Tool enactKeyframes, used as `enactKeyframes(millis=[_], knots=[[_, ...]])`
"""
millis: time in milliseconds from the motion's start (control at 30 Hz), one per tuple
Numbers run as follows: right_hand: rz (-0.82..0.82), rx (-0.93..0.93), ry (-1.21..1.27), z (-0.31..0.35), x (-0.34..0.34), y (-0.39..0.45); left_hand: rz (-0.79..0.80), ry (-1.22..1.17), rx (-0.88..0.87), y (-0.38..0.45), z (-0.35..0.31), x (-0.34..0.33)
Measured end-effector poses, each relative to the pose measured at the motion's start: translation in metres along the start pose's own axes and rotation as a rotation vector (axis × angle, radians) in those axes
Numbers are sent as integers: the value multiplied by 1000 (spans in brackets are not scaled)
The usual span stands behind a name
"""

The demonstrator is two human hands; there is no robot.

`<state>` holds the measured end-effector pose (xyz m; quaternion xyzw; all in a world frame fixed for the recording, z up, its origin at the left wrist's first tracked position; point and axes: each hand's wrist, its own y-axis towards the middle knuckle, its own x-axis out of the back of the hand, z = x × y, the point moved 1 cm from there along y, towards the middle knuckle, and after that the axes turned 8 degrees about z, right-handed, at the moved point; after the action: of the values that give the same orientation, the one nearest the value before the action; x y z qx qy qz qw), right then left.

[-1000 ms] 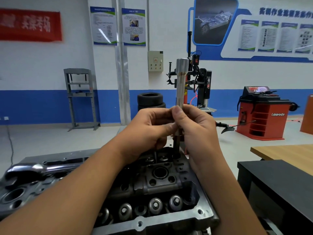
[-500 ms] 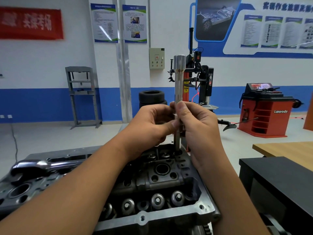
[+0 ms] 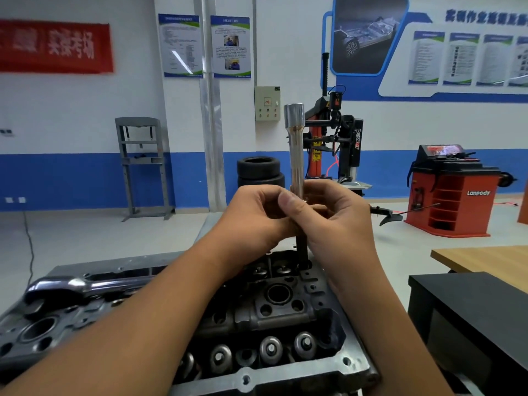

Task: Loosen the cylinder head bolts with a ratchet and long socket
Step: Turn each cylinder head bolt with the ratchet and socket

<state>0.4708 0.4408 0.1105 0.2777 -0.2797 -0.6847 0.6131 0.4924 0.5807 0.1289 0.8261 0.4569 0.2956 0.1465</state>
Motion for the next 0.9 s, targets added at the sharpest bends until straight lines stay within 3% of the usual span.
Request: enactKeyframes(millis=[67, 233, 467, 633, 900], knots=[[10, 29, -45, 1, 0, 1, -30, 16, 8, 1, 0, -1], [14, 38, 56, 3, 2, 2, 100, -103, 44, -3, -7, 0], [-18, 35, 39, 0, 0, 1, -22, 110, 31, 0, -6, -1], [-25, 35, 95, 1, 2, 2, 140, -60, 69, -4, -10, -3], [-85, -10, 25, 6, 2, -3, 71, 124, 31, 0, -3, 1]])
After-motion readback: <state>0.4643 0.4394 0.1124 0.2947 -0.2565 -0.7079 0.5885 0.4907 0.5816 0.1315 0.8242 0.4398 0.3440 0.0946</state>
